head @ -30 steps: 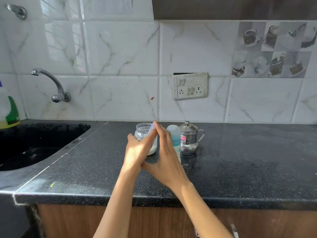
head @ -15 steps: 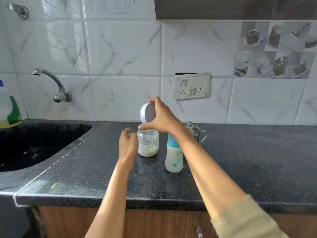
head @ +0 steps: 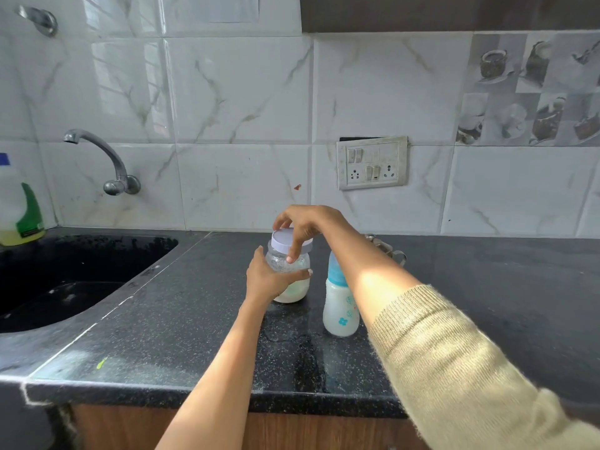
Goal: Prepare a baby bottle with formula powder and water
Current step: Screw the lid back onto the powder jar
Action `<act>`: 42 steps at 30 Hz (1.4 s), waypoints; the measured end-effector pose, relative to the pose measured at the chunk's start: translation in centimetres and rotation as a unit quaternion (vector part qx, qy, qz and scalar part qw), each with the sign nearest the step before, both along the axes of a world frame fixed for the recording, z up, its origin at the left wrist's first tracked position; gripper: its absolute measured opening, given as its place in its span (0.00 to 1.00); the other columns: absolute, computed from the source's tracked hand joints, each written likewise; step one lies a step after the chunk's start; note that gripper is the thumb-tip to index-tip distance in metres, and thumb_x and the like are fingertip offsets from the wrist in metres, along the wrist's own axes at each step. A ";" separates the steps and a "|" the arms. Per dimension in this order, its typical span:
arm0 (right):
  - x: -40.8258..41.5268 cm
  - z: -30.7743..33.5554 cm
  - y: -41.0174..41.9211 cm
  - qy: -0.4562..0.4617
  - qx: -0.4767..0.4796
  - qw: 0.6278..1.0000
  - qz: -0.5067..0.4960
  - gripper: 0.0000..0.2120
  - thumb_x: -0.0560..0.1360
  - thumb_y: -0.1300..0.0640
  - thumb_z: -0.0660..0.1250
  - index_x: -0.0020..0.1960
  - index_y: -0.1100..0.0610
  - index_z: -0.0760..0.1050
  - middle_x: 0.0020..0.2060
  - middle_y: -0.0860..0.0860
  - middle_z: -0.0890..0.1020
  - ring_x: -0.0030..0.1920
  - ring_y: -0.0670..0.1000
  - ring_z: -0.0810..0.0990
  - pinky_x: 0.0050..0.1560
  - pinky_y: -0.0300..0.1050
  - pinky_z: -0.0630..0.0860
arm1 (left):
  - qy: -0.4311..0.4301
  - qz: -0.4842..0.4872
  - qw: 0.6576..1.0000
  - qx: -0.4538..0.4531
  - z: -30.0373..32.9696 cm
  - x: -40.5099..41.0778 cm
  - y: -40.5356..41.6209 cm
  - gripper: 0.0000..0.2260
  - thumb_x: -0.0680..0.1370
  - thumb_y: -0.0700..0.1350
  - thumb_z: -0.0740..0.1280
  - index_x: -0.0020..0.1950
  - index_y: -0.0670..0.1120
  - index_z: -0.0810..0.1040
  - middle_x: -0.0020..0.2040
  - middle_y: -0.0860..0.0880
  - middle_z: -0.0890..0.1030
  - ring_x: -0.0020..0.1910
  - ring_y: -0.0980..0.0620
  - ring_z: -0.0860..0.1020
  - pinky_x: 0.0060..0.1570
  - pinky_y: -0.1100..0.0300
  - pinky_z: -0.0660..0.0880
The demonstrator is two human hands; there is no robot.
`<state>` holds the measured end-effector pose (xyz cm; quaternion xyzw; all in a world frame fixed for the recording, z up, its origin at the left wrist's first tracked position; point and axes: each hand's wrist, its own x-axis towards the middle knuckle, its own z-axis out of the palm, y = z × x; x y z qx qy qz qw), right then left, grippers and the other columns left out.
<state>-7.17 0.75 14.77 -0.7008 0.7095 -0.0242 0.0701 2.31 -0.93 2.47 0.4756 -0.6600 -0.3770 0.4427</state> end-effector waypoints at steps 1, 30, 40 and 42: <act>0.1 -0.1 -0.2 0.001 0.006 1.000 0.005 0.42 0.60 0.55 0.81 0.70 0.49 0.67 0.69 0.47 0.70 0.65 0.55 0.72 0.63 0.54 0.72 | 0.004 0.001 1.000 -0.008 0.0 -0.1 -0.1 0.50 0.60 0.53 0.80 0.75 0.43 0.57 0.71 0.46 0.67 0.68 0.46 0.68 0.62 0.51 0.69; -0.2 1.7 -0.7 0.083 0.016 0.996 -0.011 0.36 0.67 0.46 0.74 0.71 0.46 0.65 0.68 0.50 0.71 0.62 0.54 0.75 0.63 0.50 0.73 | 0.035 0.027 0.998 -0.041 -1.0 -0.4 -0.5 0.38 0.63 0.52 0.79 0.68 0.46 0.67 0.63 0.47 0.74 0.61 0.47 0.72 0.51 0.57 0.69; 0.7 0.4 -1.0 0.134 0.041 0.989 -0.038 0.22 0.67 0.41 0.67 0.55 0.52 0.75 0.47 0.50 0.80 0.32 0.48 0.76 0.39 0.39 0.73 | 0.030 0.023 0.998 -0.044 -1.0 -0.5 -0.5 0.35 0.64 0.51 0.78 0.66 0.46 0.67 0.56 0.51 0.72 0.53 0.52 0.70 0.48 0.58 0.67; 0.5 -0.1 -1.2 0.132 0.028 0.990 -0.042 0.21 0.66 0.39 0.68 0.50 0.54 0.75 0.39 0.50 0.78 0.32 0.49 0.77 0.36 0.39 0.70 | 0.026 0.024 0.998 -0.047 -0.9 -0.6 -0.4 0.33 0.65 0.51 0.78 0.65 0.46 0.68 0.53 0.52 0.71 0.52 0.52 0.70 0.46 0.58 0.67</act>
